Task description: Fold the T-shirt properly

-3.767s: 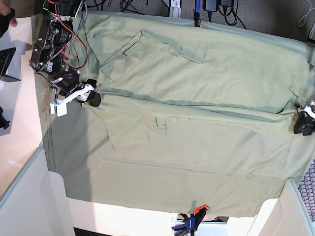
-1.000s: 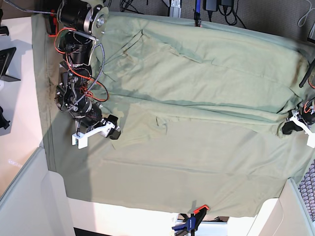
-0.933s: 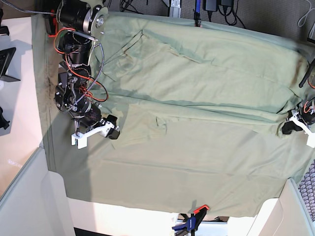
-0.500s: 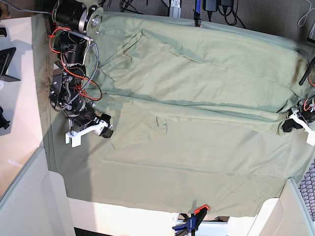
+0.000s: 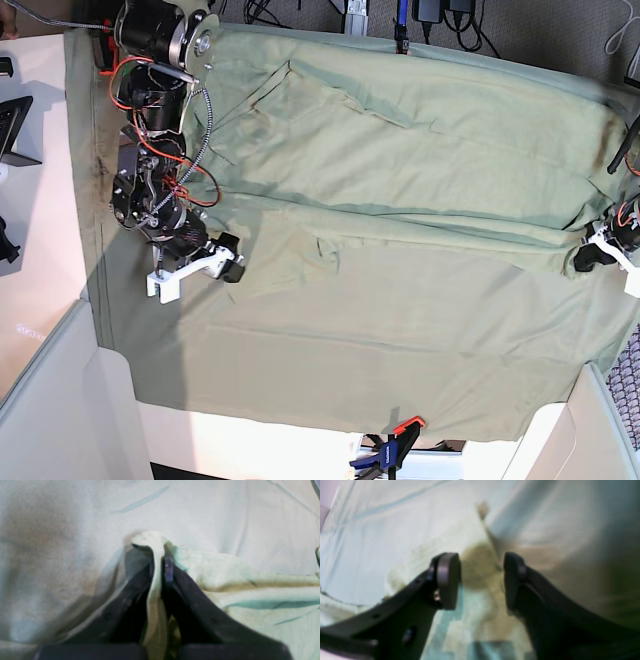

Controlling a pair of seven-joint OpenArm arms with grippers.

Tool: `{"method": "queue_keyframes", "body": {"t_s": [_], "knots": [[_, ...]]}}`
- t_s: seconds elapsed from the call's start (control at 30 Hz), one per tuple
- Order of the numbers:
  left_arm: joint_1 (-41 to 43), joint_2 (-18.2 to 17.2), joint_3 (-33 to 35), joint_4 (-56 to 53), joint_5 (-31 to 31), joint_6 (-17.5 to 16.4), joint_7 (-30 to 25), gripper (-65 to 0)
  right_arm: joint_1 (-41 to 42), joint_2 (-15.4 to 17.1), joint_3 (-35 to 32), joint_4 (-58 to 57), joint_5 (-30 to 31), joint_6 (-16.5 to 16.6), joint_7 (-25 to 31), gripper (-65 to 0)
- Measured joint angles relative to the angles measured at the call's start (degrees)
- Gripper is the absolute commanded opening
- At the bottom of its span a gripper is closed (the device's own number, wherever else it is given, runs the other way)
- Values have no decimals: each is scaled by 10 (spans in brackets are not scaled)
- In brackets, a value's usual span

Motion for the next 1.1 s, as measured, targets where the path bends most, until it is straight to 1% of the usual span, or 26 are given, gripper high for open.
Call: {"method": "queue_keyframes", "body": {"t_s": [0.1,0.2,0.27,0.33,0.4,0.47,0.57,0.6,0.8,0.9,1.03,1.1], "knots": [[0,0,0,0,0,0,-20,-650,2,0,-46,0,0,0,-2,-353],[0,0,0,0,-1,0,-29,-650,3,0,-87,1,-10,0,1,-355],[0,0,0,0,-1,0,-29,-650,3,0,-102,1,-16,0,3,-355],[0,0,0,0,-1,0,-30,-650,3,0,-103,1,-16,0,7,-358],[0,0,0,0,-3,0,-30,-650,3,0,-103,1,-16,0,11,-404],[0,0,0,0,-14,0,-31,-650,3,1,-103,1,-17,0,13,-471],[0,0,0,0,-15,0,-32,-650,2,0,-103,1,-19,0,10,-596],[0,0,0,0,-15,0,-32,-650,2,0,-104,1,-19,0,11,-648],[0,0,0,0,-15,0,-32,-650,1,1,-104,4,-22,0,13,-650],[0,-2,0,0,-16,0,-32,-650,-3,2,-104,31,-25,0,-7,-650],[2,-18,0,0,-26,0,-32,-650,-18,2,-105,119,-15,0,-62,-650],[2,-33,0,0,-29,-1,-19,-650,-43,2,-105,188,-1,0,-68,-650]]}}
